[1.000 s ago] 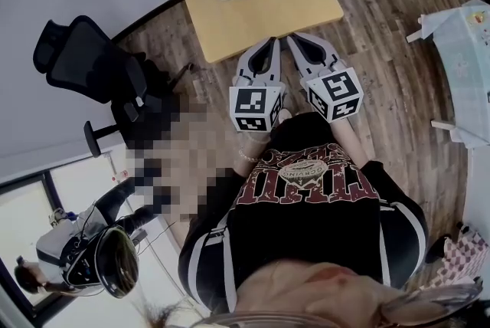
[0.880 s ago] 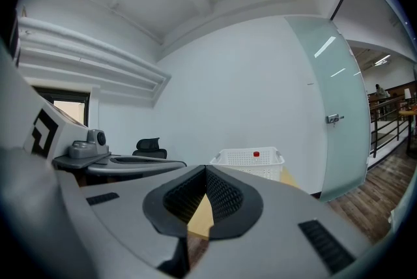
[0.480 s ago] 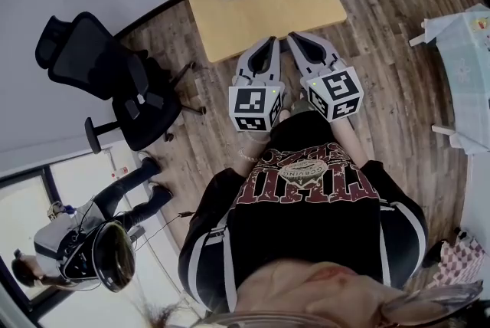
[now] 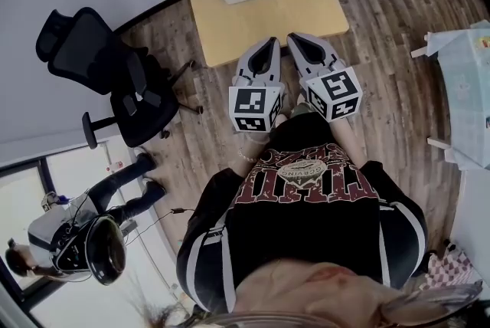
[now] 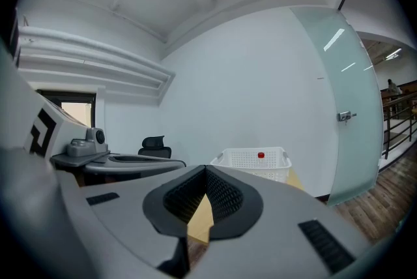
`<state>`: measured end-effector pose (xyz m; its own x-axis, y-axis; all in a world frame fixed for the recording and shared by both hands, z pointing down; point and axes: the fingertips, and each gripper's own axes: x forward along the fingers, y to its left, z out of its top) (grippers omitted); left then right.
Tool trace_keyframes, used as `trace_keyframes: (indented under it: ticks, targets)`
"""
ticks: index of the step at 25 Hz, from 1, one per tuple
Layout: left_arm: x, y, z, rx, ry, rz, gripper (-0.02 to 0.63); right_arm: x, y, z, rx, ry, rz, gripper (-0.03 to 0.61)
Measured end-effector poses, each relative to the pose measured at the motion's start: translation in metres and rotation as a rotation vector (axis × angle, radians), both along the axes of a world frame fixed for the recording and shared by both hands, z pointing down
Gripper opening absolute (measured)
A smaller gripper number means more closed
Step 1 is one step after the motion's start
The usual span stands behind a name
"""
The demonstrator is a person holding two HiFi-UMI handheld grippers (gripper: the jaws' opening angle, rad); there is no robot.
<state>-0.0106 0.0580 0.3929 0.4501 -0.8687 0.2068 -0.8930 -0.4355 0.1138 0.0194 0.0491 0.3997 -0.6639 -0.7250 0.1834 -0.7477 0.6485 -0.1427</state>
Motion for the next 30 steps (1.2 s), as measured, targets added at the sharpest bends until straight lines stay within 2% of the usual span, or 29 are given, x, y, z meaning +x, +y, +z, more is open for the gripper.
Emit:
trace_keyframes:
  ticks: [17,30]
  targets:
    - [0.008,-0.069,-0.003,-0.016,-0.002,-0.067,0.048,0.002,-0.070,-0.005,-0.012,0.000,-0.087,0.017]
    - [0.030,-0.101,-0.003,-0.003,0.001,-0.106,0.048,0.024,-0.102,-0.004,0.002,0.000,-0.128,0.017]
